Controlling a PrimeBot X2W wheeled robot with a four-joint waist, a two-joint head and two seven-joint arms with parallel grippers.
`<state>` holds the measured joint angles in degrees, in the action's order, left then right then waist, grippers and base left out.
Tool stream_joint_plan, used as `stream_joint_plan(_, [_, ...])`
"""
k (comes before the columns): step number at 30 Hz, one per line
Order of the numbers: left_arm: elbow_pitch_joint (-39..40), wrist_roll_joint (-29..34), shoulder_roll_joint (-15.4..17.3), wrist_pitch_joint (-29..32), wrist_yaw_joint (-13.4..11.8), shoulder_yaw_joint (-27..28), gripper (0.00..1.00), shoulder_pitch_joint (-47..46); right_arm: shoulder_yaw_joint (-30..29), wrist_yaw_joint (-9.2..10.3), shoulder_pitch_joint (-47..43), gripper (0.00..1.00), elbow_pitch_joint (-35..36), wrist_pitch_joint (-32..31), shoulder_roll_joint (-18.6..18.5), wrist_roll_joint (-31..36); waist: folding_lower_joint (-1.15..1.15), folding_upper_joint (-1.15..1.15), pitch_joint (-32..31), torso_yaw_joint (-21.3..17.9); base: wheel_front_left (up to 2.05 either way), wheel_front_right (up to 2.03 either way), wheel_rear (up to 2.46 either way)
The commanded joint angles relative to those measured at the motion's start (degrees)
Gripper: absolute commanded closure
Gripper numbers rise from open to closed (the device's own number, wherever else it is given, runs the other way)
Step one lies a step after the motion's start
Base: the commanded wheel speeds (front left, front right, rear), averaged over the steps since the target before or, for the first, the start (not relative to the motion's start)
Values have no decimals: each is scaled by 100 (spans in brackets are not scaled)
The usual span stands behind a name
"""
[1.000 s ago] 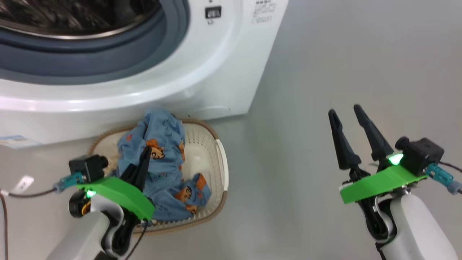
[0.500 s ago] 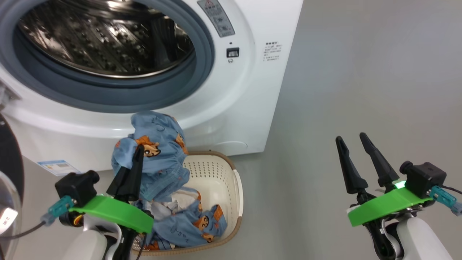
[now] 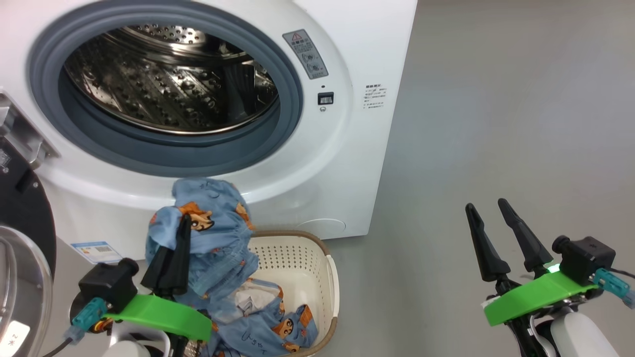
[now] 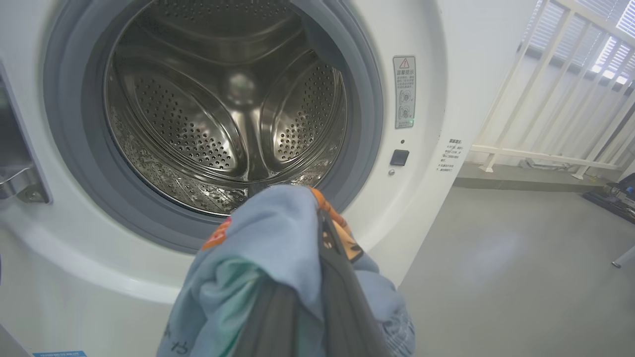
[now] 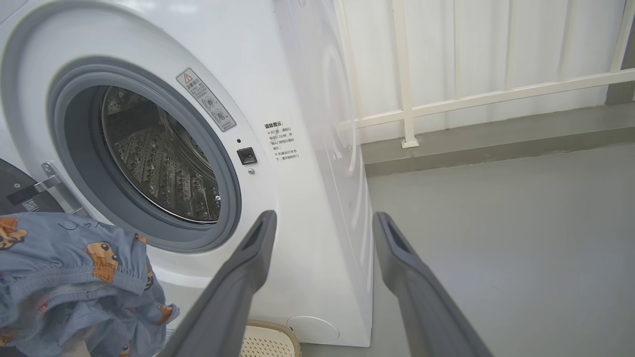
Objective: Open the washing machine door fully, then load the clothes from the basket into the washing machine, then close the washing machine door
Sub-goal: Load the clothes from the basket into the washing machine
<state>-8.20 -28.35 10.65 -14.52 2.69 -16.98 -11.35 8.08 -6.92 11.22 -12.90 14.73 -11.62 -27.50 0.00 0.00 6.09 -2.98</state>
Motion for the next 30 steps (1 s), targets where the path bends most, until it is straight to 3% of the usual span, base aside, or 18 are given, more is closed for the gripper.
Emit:
stream_joint_plan(1, [108, 109, 92, -48, -51, 271, 100, -46, 124, -57, -67, 0, 131, 27, -79, -59, 0, 0, -43, -5, 0, 0, 0])
stream_joint_plan(16, [-146, 561, -109, -48, 124, 725, 100, -535, 149, -57, -72, 0, 171, 27, -202, -61, 0, 0, -40, -45, 0, 0, 0])
stream_joint_plan(23, [-583, 734, -56, -48, 266, 882, 100, -1571, 213, -57, 65, 0, 242, 27, -195, -29, 0, 0, 340, -214, 0, 0, 0])
stream_joint_plan(30, [-1266, 933, -11, -48, 376, 1076, 100, -2969, 239, -57, 333, 0, 373, 27, -99, 48, 0, 0, 1158, -542, 0, 0, 0])
